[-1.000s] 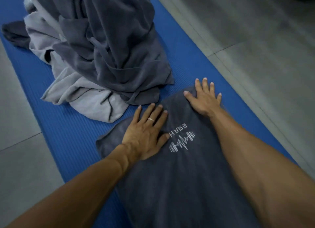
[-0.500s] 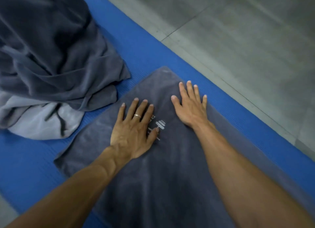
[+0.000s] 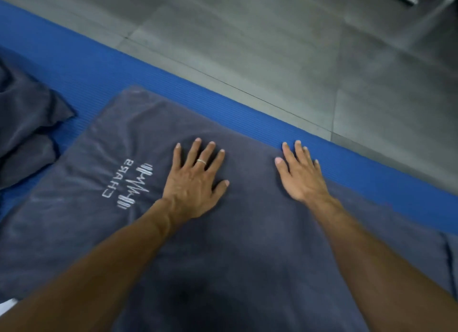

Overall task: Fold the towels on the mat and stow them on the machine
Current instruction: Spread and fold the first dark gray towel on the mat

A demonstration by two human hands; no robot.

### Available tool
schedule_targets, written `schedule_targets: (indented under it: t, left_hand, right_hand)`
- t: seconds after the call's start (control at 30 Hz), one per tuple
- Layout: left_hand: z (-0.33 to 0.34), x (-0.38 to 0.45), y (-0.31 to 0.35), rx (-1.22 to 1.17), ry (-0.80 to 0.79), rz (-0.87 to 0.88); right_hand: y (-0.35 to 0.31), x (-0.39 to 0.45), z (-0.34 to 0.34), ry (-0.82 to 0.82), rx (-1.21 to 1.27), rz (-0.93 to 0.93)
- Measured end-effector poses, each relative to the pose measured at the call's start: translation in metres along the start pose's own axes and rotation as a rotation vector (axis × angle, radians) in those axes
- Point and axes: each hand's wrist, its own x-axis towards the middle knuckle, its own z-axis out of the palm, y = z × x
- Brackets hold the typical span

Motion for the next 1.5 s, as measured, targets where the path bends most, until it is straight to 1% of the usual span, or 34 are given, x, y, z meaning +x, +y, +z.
schedule_targets:
  t: [0.03,0.1,0.13,0.17,0.2,0.23,0.27,0.3,0.37,0.43,0.5,0.6,0.73,0.8,0.87,0.93,1.03,1.1,1.17,1.23,1.3,1.33,1.37,1.4,1.43,1.47,1.5]
  left_hand:
    - [-0.003,0.0,0.006,0.005,0.004,0.009]
    - [-0.009,-0.002,0.025,-0.012,-0.003,0.069]
    - [-0.011,-0.003,0.036,-0.024,-0.01,0.12]
    - [-0.014,-0.002,0.046,-0.03,-0.015,0.181]
    - [-0.018,0.001,0.054,-0.034,-0.026,0.238]
    - [-0.023,0.008,0.062,-0.037,-0.033,0.287]
    - [-0.028,0.018,0.07,-0.04,-0.022,0.326]
    - [-0.034,0.03,0.078,-0.042,0.004,0.356]
    - [-0.044,0.056,0.102,-0.043,0.038,0.395]
    - [-0.042,0.078,0.128,-0.051,0.036,0.395]
    - [-0.034,0.096,0.152,-0.07,0.002,0.351]
    - [-0.022,0.107,0.173,-0.081,-0.054,0.272]
    - [-0.017,0.107,0.182,-0.11,0.043,0.337]
    - [-0.018,0.108,0.183,-0.168,0.046,0.331]
    - [-0.02,0.111,0.186,-0.205,0.033,0.317]
    - [-0.02,0.114,0.191,-0.189,0.024,0.32]
    - [-0.017,0.12,0.193,-0.197,0.049,0.309]
    - [-0.013,0.121,0.192,-0.19,0.051,0.305]
    - [-0.007,0.12,0.191,-0.139,0.066,0.324]
    - [-0.006,0.115,0.192,-0.055,0.116,0.339]
    - [-0.004,0.104,0.196,-0.005,0.21,0.385]
    - [0.0,0.096,0.198,-0.019,0.254,0.43]
    - [0.005,0.086,0.201,-0.042,0.271,0.479]
    - [0.012,0.076,0.203,-0.05,0.244,0.521]
    - [0.016,0.066,0.205,-0.041,0.16,0.534]
    - [0.019,0.058,0.206,-0.016,0.058,0.521]
    - [0.021,0.055,0.207,0.026,-0.038,0.498]
  right_hand:
    - [-0.002,-0.005,0.0,0.058,0.032,-0.02]
    - [0.003,-0.025,0.007,0.291,0.035,-0.044]
    - [0.012,-0.035,0.01,0.401,0.03,-0.013]
    - [0.025,-0.041,0.009,0.456,0.052,0.069]
    - [0.043,-0.043,0.005,0.464,0.092,0.187]
    - [0.062,-0.043,0.0,0.439,0.116,0.305]
    - [0.083,-0.044,-0.006,0.385,0.093,0.382]
    - [0.101,-0.044,-0.009,0.316,0.033,0.398]
    - [0.127,-0.049,-0.012,0.211,-0.067,0.292]
    - [0.138,-0.051,-0.012,0.195,-0.135,0.151]
    - [0.144,-0.049,-0.015,0.203,-0.165,0.078]
    - [0.146,-0.041,-0.025,0.182,-0.042,0.07]
    - [0.147,-0.034,-0.031,0.14,-0.005,-0.025]
    - [0.149,-0.031,-0.035,0.089,0.037,-0.034]
    - [0.152,-0.026,-0.038,0.02,0.067,-0.012]
    - [0.156,-0.021,-0.042,0.001,0.133,0.031]
    - [0.167,-0.014,-0.05,-0.018,0.432,0.158]
    - [0.174,-0.008,-0.05,0.012,0.542,0.212]
    - [0.178,-0.004,-0.045,0.096,0.527,0.255]
    - [0.173,-0.006,-0.036,0.229,0.305,0.229]
    - [0.161,-0.018,-0.024,0.411,0.043,0.132]
    - [0.152,-0.028,-0.017,0.506,-0.006,0.079]
    - [0.143,-0.04,-0.007,0.57,-0.002,0.023]
    - [0.137,-0.055,0.005,0.583,0.017,-0.026]
    - [0.135,-0.071,0.017,0.532,0.016,-0.065]
    - [0.138,-0.086,0.028,0.418,-0.003,-0.075]
    - [0.146,-0.098,0.036,0.306,-0.034,-0.044]
